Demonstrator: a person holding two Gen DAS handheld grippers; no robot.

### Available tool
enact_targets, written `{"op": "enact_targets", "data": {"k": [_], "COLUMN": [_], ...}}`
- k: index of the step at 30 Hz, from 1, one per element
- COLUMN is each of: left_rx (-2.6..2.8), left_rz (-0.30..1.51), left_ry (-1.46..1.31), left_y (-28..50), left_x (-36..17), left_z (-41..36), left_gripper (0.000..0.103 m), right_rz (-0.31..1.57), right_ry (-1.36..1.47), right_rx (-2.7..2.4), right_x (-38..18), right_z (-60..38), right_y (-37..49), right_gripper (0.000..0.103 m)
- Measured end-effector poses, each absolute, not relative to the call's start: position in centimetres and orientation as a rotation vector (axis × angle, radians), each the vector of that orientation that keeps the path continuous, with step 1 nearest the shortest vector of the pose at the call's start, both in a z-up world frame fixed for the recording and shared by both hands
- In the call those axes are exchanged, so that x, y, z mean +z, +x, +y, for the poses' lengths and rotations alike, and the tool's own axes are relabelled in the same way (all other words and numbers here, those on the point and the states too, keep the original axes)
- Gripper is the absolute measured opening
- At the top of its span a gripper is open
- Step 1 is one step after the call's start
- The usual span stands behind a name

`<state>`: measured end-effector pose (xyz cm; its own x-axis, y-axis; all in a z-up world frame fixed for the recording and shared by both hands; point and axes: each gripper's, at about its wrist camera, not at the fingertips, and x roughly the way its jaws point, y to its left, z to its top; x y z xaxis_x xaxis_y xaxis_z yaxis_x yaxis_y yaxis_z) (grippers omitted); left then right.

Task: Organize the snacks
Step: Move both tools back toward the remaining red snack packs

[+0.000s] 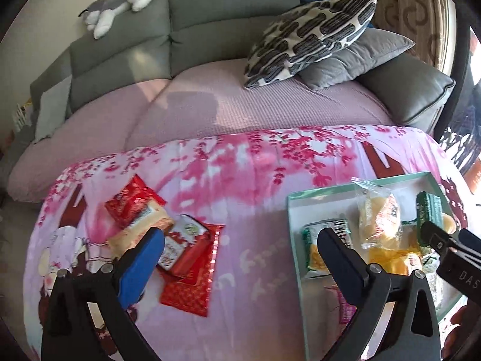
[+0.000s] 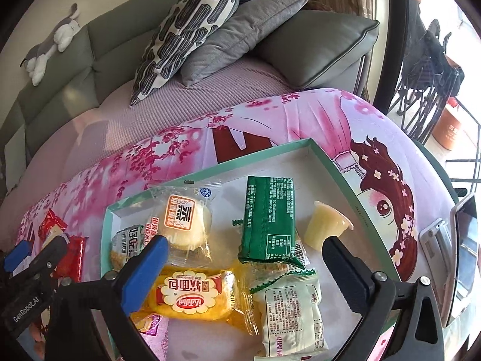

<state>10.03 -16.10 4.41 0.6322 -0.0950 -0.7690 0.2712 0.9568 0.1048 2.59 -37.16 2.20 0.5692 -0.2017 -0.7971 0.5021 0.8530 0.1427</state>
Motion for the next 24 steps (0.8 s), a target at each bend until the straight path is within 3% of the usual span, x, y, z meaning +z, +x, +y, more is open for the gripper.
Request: {"op": "enact_targets", "data": {"k": [24], "left_rx": [0.137], "left_rz": [0.946], "left_ry": [0.044], "left_y": [11.5], "left_x": [4.6], "left_z": [0.4], "left_gripper": [0.101], "right_rz": [0.861], "right_ry": [0.261], "right_rx": [-0.136], "right_x": [3.6], "right_z": [-25.8], "right_y": [5.4], "right_gripper": [0.103]}}
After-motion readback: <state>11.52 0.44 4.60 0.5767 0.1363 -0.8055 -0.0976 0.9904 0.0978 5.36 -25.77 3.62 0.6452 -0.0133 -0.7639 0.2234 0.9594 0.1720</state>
